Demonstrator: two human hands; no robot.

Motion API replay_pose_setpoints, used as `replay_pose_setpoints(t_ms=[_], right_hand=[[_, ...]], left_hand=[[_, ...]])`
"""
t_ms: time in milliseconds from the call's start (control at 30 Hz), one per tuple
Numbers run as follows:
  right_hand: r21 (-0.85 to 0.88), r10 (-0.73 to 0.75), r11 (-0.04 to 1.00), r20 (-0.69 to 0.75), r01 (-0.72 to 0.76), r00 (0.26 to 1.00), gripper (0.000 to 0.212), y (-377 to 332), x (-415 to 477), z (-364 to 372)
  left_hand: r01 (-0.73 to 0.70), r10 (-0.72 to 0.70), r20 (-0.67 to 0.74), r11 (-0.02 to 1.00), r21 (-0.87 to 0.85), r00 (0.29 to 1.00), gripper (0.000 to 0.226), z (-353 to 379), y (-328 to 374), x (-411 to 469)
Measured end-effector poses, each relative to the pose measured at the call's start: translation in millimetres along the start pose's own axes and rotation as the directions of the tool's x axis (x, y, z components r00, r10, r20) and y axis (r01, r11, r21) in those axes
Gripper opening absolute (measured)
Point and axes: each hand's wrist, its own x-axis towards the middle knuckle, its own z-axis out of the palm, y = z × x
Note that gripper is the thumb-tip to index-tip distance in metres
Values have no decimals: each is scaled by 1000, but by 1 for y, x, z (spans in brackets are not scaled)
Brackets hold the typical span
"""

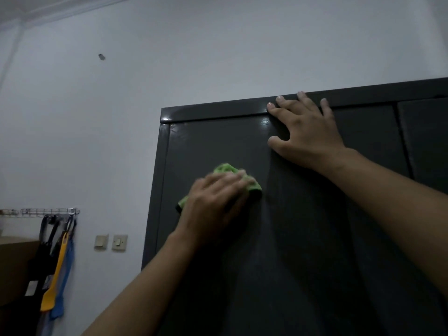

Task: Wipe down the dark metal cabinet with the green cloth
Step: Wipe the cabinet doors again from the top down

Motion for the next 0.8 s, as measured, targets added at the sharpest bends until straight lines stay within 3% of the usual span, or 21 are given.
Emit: replay_pose_setpoints(t_ms=[100,167,333,467,500,567,667,733,800], right_hand=[[-54,-42,998,46,44,998,74,9,0,-5],[-98,-72,992,81,80,994,72,13,2,-9],[-156,-124,976,172,152,977,72,21,6,-23],[-140,-178,967,214,211,960,69,27,0,-28],[-134,-195,965,219,227,956,68,31,-3,-30],[-116,-211,964,211,239,954,67,41,-11,-37],[-75,-185,978,126,196,975,65,61,-23,-49],[-88,-152,983,71,158,986,65,81,-29,-54],[-97,-128,986,48,132,991,68,102,-35,-56]], left_hand=[[303,-306,-124,952,-48,944,34,2,-10,32],[404,-409,-159,913,-66,899,31,8,1,45],[196,-198,-59,980,-38,978,31,15,50,19],[-6,6,33,1000,3,999,30,7,49,3],[-3,3,17,999,40,1000,30,6,42,8],[155,-150,-78,986,66,986,28,6,29,29],[442,-442,-196,896,-46,875,24,13,26,61],[484,-488,-208,872,-76,847,21,21,42,72],[443,-449,-176,894,-73,876,24,28,67,72]])
